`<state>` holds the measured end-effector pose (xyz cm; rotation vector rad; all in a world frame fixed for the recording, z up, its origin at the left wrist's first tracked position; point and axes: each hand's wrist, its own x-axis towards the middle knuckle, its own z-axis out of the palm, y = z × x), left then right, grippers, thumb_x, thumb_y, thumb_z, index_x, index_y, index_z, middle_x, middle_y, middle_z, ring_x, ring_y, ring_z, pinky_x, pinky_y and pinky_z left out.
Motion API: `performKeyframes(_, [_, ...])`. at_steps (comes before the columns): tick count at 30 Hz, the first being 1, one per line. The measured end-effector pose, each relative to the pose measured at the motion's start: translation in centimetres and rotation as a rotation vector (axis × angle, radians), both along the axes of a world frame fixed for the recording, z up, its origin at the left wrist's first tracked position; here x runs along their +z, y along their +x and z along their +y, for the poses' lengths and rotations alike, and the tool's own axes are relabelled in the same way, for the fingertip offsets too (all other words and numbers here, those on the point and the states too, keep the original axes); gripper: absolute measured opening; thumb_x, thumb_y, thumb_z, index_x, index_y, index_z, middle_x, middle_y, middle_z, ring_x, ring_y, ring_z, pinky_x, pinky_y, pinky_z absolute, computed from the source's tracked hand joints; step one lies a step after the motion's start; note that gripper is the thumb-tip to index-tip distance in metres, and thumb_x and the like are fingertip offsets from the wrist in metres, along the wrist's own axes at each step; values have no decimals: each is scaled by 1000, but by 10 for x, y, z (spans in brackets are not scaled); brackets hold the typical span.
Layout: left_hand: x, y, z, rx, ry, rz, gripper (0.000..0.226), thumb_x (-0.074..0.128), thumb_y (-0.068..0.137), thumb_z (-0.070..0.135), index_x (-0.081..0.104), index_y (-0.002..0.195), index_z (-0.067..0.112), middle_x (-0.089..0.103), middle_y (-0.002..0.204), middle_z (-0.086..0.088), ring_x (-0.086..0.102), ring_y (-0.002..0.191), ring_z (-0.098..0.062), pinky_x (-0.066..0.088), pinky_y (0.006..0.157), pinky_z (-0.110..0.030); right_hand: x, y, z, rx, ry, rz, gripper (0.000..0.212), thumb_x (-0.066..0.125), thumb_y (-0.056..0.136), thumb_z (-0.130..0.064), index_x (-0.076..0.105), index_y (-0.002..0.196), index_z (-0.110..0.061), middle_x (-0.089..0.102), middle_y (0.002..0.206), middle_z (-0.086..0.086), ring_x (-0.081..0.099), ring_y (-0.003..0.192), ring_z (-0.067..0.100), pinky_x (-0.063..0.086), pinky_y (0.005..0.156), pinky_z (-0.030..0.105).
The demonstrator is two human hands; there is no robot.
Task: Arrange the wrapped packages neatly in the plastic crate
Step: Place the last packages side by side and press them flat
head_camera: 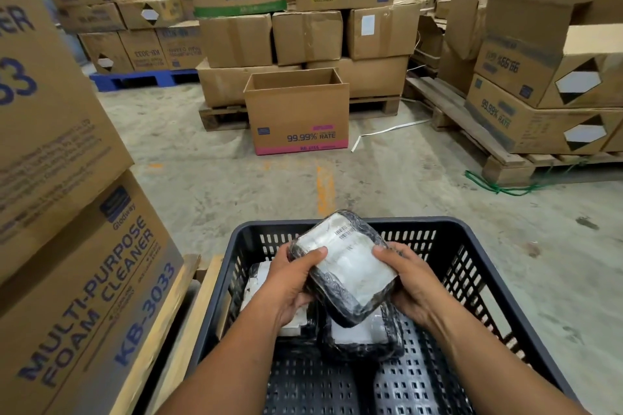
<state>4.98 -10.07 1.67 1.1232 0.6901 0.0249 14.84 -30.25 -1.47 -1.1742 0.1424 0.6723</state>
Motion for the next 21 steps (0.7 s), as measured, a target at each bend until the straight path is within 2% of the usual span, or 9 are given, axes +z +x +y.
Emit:
performKeyframes(2, [-4, -2, 8, -38, -3, -8, 55, 83, 83, 14, 58, 131, 17, 79, 112, -12, 75, 104, -33, 60, 87, -61, 5, -1, -6, 136, -5, -24, 49, 98, 54, -23, 66, 90, -14, 77, 90, 13, 76, 74, 27, 62, 64, 43])
performKeyframes(3, [-5, -3, 12, -81, -24, -25, 57, 83, 83, 14, 58, 134, 17, 78, 114, -13, 74, 107, -34, 58, 92, -62, 9, 1, -10, 201, -25, -39, 56, 101, 50, -27, 66, 92, -15, 78, 91, 11, 75, 75, 28, 62, 65, 43])
performKeyframes(6, [-3, -1, 11, -203, -1, -38, 74, 85, 82, 18, 48, 147, 18, 71, 130, -17, 70, 115, -36, 52, 103, -59, 21, 6, -11, 279, -100, -86, 80, 101, 51, -22, 60, 119, -17, 81, 102, 18, 78, 84, 37, 64, 65, 46])
performKeyframes(9, [-6, 3, 1, -154, 399, 39, 80, 80, 83, 47, 41, 152, 31, 57, 147, -11, 64, 122, -30, 51, 107, -51, 19, 4, -9, 246, -212, -128, 74, 94, 62, -12, 56, 125, -24, 81, 97, 20, 79, 81, 40, 63, 59, 46])
performKeyframes(12, [-25, -9, 16, -198, 934, 232, 86, 61, 90, 65, 21, 161, 38, 31, 166, -5, 29, 151, -31, 31, 120, -52, 3, 3, -19, 159, -315, -129, 68, 89, 71, -8, 54, 126, -25, 80, 100, 22, 78, 83, 43, 63, 63, 50])
performKeyframes(14, [-49, -26, 32, -414, 1155, 401, 89, 49, 93, 69, 5, 163, 37, 6, 174, -2, 2, 158, -31, 15, 125, -53, -9, 5, -29, 75, -372, -120, 68, 88, 73, -9, 51, 128, -25, 77, 107, 23, 79, 82, 41, 64, 67, 53])
performKeyframes(17, [-80, -40, 42, -746, 1230, 532, 92, 37, 95, 73, -14, 161, 35, -31, 167, -4, -30, 152, -30, -6, 125, -53, -27, 11, -36, -20, -411, -99, 68, 87, 76, -12, 45, 127, -25, 74, 107, 18, 80, 70, 29, 63, 54, 40])
performKeyframes(19, [-90, -39, 45, -809, 1257, 548, 93, 32, 94, 75, -23, 158, 35, -43, 160, -5, -39, 147, -30, -13, 123, -52, -40, 13, -31, -69, -420, -75, 66, 84, 80, -9, 42, 127, -26, 71, 107, 18, 79, 62, 25, 60, 46, 34])
performKeyframes(21, [-96, -37, 46, -819, 1270, 558, 94, 29, 92, 77, -28, 156, 37, -50, 153, -3, -44, 143, -29, -17, 121, -51, -54, 12, -22, -104, -442, -75, 60, 78, 86, -7, 39, 128, -26, 68, 110, 17, 78, 65, 26, 59, 44, 32])
